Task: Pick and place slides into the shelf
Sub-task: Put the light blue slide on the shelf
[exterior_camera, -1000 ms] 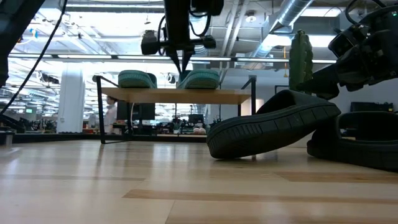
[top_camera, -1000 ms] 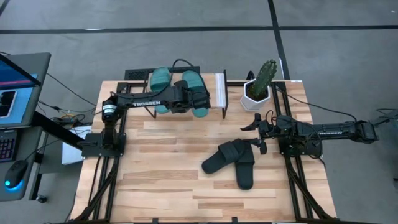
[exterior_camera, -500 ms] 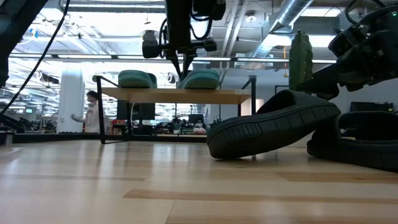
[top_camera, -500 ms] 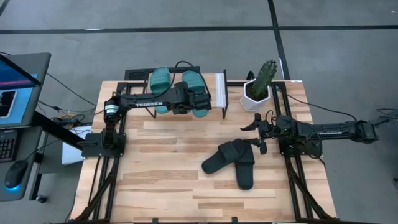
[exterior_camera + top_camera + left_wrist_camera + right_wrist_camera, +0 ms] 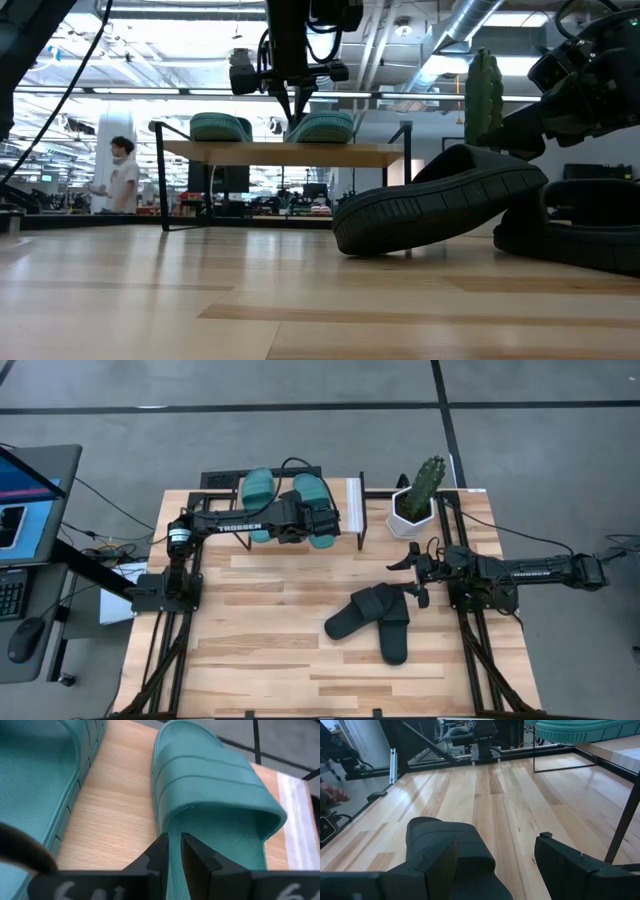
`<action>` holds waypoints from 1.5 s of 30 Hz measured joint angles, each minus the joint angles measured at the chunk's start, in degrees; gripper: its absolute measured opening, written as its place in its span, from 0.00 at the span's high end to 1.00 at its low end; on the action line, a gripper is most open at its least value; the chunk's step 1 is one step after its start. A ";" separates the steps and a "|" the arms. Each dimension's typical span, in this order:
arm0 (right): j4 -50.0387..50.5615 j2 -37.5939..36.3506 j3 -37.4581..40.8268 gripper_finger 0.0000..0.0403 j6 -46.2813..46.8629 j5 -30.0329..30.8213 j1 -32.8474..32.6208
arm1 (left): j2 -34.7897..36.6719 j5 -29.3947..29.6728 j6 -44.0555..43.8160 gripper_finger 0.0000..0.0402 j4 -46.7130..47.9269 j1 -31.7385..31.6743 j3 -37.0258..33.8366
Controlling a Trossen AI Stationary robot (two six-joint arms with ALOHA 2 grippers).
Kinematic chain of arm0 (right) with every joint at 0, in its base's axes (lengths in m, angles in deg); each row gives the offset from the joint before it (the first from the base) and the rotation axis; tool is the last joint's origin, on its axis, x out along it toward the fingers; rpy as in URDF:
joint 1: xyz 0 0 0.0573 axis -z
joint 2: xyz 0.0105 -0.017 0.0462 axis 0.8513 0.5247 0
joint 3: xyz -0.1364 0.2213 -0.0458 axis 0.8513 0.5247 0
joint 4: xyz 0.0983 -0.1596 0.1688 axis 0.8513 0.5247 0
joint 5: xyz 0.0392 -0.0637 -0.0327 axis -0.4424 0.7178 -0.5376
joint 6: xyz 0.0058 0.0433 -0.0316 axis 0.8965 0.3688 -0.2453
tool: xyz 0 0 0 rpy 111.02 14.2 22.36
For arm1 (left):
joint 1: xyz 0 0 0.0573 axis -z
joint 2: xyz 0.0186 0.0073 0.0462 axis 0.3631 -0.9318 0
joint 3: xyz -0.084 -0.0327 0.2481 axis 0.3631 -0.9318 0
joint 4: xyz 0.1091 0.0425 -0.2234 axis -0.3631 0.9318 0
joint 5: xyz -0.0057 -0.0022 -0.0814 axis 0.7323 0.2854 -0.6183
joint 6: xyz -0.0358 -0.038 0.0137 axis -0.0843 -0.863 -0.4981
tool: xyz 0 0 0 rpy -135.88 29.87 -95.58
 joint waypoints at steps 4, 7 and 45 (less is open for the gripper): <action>0.00 0.00 0.01 0.38 -0.01 0.00 -0.02 | 0.00 -0.40 -0.49 0.91 0.02 -0.57 0.00; 0.00 0.00 0.00 0.38 -0.01 0.00 -0.01 | 0.00 -0.39 0.69 0.91 0.16 -1.34 0.00; 0.00 0.02 0.00 0.38 0.01 0.00 0.00 | -0.28 -1.96 4.36 0.91 2.21 -3.17 0.00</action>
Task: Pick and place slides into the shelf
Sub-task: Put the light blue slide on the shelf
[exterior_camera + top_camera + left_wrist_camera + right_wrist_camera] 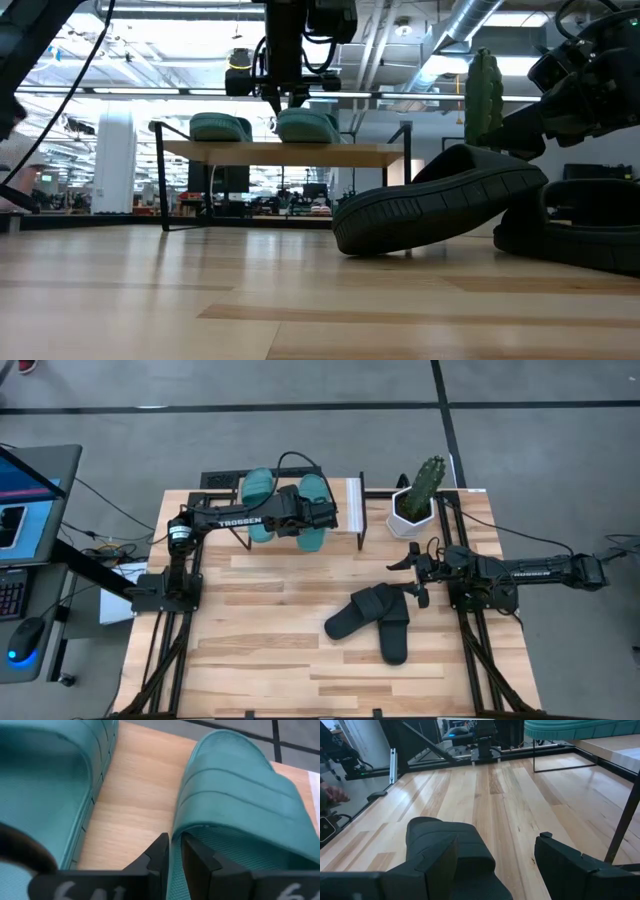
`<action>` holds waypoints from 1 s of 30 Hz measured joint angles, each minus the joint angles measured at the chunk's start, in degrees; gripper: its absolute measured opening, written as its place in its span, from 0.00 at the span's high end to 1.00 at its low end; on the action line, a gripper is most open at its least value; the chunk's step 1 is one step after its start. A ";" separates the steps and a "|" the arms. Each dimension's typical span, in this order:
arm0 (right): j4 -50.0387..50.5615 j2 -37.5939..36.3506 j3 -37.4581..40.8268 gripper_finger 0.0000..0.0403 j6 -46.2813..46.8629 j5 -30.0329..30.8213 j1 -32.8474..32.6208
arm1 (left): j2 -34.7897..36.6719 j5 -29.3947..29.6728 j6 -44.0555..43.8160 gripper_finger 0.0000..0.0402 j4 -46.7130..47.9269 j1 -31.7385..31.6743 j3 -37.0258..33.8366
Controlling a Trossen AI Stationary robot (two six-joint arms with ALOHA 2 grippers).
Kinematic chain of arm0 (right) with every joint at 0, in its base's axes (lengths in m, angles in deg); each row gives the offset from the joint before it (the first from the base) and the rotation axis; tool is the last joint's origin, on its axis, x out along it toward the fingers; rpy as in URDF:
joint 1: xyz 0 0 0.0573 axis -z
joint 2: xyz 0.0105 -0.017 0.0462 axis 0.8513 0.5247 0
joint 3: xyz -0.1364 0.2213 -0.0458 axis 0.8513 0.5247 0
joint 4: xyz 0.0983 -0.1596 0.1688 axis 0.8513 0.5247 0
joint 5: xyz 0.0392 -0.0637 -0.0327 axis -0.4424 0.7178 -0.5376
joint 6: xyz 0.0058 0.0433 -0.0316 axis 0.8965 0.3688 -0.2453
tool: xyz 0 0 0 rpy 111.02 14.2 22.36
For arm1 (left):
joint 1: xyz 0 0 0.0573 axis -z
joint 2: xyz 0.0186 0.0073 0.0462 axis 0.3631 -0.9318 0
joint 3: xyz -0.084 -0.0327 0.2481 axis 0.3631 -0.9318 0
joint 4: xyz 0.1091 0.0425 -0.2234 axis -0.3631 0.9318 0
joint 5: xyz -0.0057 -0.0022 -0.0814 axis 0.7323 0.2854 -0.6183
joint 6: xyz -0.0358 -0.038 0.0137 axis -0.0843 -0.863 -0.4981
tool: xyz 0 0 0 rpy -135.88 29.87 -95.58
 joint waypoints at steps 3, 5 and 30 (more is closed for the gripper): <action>0.02 -0.02 0.00 0.38 -0.01 0.00 -0.01 | -0.02 0.03 -0.01 0.91 -0.11 0.00 0.00; 0.01 0.01 0.01 0.38 -0.02 0.00 0.00 | -0.02 0.09 -0.02 0.91 -0.11 0.00 0.00; 0.00 0.01 0.00 0.38 0.00 0.00 -0.01 | -0.07 -0.16 -3.25 1.00 6.77 -1.79 0.09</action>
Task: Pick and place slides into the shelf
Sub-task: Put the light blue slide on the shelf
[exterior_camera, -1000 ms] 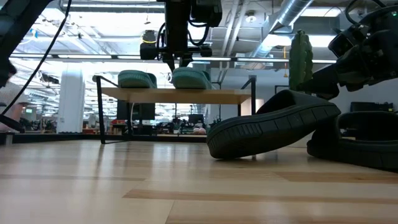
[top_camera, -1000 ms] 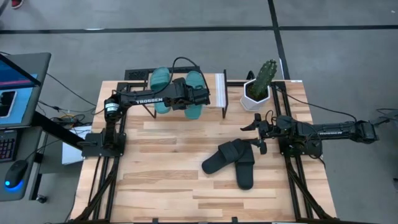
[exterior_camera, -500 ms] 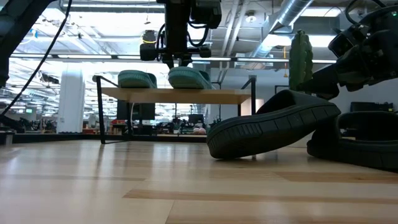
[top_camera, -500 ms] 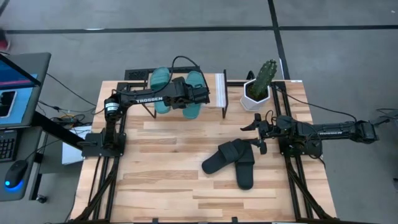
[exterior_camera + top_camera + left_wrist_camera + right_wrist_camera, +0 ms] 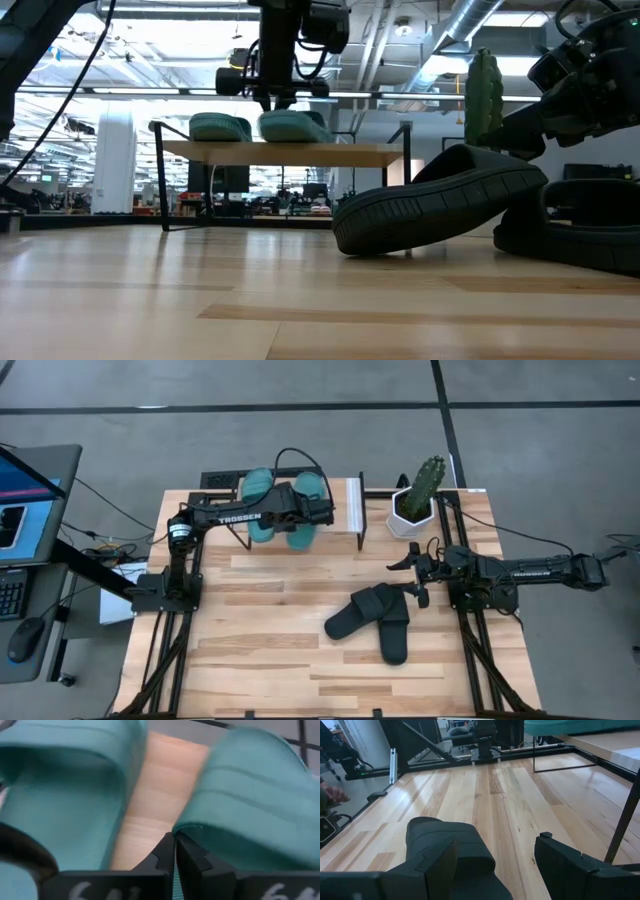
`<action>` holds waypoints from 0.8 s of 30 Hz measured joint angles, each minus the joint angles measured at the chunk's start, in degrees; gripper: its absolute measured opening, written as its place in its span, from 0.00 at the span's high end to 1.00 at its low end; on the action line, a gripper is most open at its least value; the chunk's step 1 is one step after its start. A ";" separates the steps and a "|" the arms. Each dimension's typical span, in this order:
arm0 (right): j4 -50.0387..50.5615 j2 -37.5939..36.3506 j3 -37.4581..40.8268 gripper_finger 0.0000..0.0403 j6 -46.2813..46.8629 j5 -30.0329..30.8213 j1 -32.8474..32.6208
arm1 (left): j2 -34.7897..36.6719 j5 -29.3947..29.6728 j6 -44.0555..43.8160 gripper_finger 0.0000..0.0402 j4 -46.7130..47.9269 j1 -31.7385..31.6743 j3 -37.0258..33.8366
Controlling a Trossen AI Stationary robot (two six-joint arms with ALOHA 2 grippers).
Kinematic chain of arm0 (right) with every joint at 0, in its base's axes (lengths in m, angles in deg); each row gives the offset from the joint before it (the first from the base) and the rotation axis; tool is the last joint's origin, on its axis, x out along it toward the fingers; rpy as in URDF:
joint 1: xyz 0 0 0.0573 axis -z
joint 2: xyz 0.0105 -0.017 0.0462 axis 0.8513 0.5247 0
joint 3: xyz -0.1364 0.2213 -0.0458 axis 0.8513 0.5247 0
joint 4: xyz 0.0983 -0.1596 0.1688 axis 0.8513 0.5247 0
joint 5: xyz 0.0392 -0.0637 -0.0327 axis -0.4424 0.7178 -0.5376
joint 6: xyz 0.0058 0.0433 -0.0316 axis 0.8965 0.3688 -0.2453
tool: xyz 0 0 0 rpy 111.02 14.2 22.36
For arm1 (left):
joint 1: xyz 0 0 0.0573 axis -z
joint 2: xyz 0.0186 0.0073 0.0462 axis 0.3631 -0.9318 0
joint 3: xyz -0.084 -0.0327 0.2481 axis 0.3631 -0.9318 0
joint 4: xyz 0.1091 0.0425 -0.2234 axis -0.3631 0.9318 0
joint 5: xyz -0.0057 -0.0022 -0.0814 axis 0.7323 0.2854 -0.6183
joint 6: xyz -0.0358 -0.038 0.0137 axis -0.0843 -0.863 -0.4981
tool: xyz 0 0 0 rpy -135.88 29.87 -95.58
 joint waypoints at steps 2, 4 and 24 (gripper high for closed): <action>0.00 -0.02 0.02 0.38 -0.02 0.00 0.02 | 0.00 -0.53 -1.44 1.00 1.18 0.25 0.00; 0.00 0.00 0.00 0.38 -0.02 0.00 0.01 | 0.00 -0.69 -2.32 1.00 1.85 0.64 0.00; 0.00 -0.02 0.00 0.38 -0.02 0.00 0.01 | -0.02 0.07 -5.67 1.00 2.95 2.74 1.29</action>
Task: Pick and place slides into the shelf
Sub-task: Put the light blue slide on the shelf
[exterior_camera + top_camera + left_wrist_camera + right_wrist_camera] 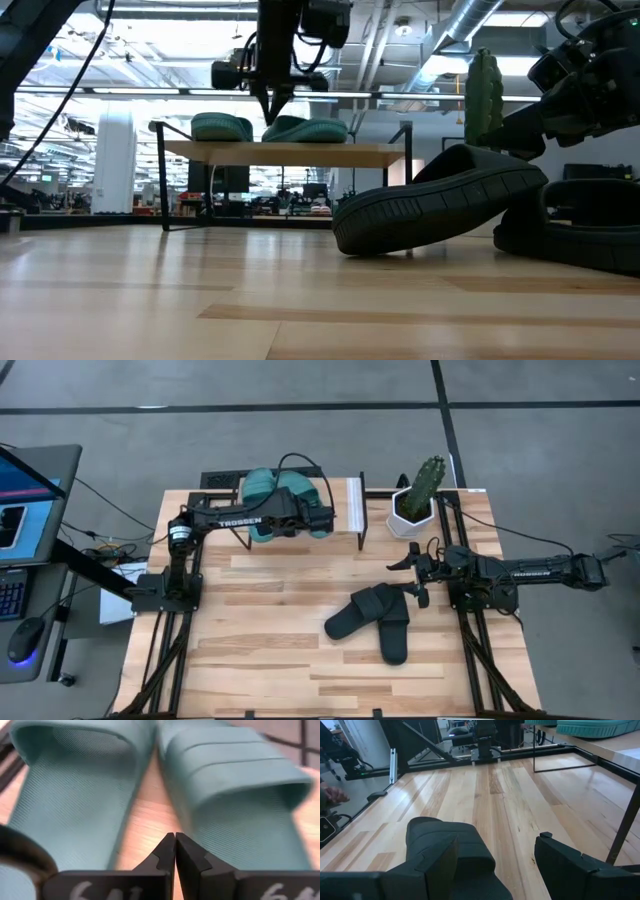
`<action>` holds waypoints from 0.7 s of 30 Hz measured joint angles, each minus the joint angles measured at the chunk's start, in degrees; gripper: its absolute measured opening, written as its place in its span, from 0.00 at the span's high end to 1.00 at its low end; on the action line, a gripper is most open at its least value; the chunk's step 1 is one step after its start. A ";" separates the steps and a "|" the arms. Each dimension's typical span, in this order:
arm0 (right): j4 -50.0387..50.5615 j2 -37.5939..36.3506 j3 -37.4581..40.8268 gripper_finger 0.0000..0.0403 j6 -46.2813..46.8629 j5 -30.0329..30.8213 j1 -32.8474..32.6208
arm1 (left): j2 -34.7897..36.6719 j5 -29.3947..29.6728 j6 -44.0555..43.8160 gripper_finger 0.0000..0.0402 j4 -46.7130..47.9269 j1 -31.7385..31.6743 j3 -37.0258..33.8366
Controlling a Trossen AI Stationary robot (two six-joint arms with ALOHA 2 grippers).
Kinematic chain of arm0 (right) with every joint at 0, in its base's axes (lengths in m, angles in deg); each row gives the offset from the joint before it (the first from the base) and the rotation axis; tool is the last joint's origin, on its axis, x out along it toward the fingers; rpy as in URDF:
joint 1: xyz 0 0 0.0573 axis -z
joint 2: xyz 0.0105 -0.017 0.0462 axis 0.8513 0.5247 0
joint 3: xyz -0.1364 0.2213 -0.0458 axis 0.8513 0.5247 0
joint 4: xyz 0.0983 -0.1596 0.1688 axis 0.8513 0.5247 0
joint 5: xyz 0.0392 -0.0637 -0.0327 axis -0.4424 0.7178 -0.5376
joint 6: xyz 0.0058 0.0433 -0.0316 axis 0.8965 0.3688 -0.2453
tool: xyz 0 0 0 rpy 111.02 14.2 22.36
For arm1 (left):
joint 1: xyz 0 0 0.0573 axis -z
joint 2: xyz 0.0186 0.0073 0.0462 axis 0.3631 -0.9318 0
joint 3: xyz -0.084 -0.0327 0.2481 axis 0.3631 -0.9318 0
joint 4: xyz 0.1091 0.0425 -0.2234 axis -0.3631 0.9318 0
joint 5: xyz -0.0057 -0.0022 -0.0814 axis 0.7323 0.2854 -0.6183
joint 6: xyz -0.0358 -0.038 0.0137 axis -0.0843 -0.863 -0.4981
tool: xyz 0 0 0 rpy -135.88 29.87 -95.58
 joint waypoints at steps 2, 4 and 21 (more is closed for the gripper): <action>0.00 0.00 0.02 0.38 0.00 0.00 0.00 | 0.00 0.05 -0.72 1.00 -1.01 0.73 1.57; 0.02 0.02 0.00 0.38 0.00 0.00 0.00 | 0.00 0.44 -0.67 1.00 -4.02 1.40 3.09; 0.02 0.02 0.01 0.38 0.01 0.00 -0.01 | -0.04 -2.29 15.81 1.00 -28.93 -2.84 4.31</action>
